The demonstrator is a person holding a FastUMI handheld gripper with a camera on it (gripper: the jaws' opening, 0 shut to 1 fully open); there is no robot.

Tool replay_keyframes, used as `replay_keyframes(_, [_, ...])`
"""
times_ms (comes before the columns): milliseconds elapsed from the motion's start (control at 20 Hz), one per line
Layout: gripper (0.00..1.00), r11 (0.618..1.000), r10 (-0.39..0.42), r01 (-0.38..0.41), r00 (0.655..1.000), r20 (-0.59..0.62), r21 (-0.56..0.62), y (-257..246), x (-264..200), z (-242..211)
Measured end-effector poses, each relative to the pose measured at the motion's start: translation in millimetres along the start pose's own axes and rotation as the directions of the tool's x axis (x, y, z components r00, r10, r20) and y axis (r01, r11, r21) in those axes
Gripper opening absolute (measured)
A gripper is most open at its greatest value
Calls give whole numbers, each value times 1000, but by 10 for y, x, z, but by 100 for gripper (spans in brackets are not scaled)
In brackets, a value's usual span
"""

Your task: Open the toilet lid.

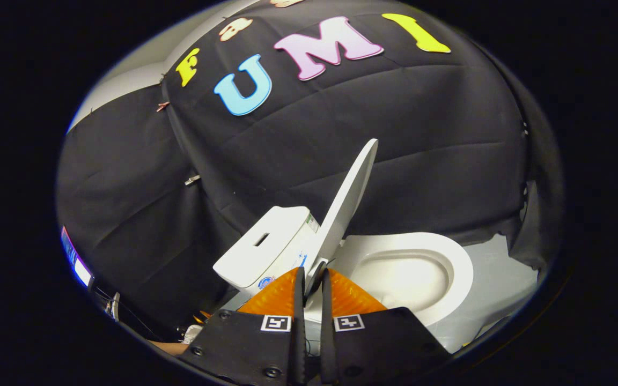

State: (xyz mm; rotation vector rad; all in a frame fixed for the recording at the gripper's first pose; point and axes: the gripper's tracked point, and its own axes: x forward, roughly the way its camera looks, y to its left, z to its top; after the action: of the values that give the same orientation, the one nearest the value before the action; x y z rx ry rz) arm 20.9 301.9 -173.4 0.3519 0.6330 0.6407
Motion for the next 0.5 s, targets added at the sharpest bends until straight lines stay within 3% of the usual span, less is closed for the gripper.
replay_keyframes(500, [15,981,103,-103,995,-9,-164,862,338,216])
